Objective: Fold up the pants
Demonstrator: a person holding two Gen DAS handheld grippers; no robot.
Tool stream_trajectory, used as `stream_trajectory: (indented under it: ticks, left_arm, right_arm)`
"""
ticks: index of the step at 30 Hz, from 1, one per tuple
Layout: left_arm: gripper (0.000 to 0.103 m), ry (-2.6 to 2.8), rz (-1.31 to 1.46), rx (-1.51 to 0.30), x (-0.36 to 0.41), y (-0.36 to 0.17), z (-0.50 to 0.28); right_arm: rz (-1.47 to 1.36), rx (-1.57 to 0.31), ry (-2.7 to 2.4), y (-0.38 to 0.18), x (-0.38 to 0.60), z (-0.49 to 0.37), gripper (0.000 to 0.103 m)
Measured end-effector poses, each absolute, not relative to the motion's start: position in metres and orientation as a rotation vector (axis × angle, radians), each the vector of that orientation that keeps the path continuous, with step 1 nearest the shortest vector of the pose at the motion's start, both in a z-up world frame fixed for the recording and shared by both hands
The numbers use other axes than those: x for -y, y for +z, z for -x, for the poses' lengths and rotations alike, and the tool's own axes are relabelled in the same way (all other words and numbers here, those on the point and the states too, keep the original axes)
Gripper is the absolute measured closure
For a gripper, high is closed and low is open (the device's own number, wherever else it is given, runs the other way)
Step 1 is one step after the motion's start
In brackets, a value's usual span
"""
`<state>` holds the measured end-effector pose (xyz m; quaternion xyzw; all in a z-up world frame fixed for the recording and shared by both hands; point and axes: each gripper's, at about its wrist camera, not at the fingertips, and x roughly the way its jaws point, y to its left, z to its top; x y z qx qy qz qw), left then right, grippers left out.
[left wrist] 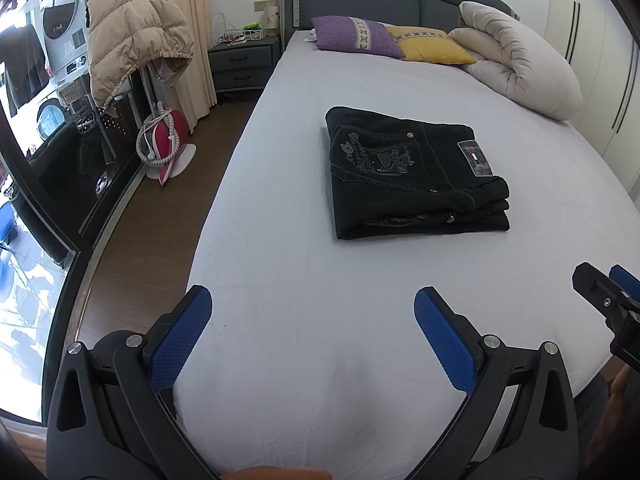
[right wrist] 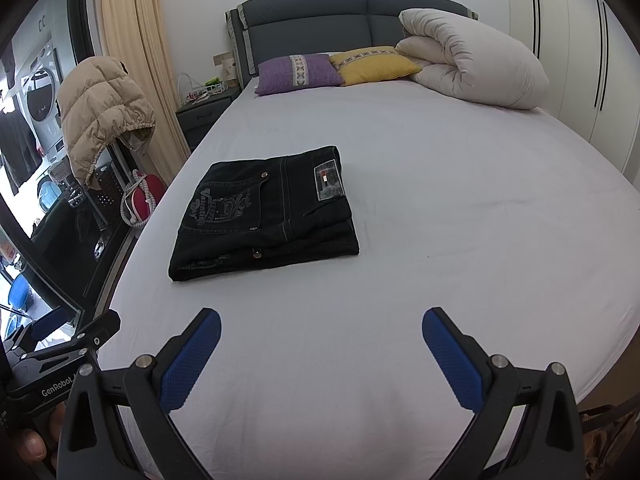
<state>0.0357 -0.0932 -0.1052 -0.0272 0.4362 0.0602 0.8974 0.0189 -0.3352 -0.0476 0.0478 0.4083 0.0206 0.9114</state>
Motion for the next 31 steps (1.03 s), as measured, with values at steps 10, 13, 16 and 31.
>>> stream_trajectory:
  ticks: [10,13,16,31]
  left_arm:
    - [0.0,0.125,0.057,-0.904,0.0931,-0.1051,-0.0356]
    - [0.0,0.124,0.057,-0.903,0.0931,-0.105,-0.0355]
    - [0.0,0.125,0.057,-0.904,0.0933,-0.1051,-0.0355]
    - [0.0,0.128,0.05,-0.896,0.0928,-0.1052,-0.0338]
  right_arm:
    - [-0.098,-0.843,0.043,-0.0476,0.3356,-0.0193,0.0]
    - [-0.098,-0.843,0.043,-0.0472,0.3355,-0.0194,0.0]
    - [-0.098,-0.843,0.042,-0.0471,0.3353,-0.0192,0.0]
    - [-0.097,-0.848,0.046,-0.053,0.3354,-0.0198,0.0]
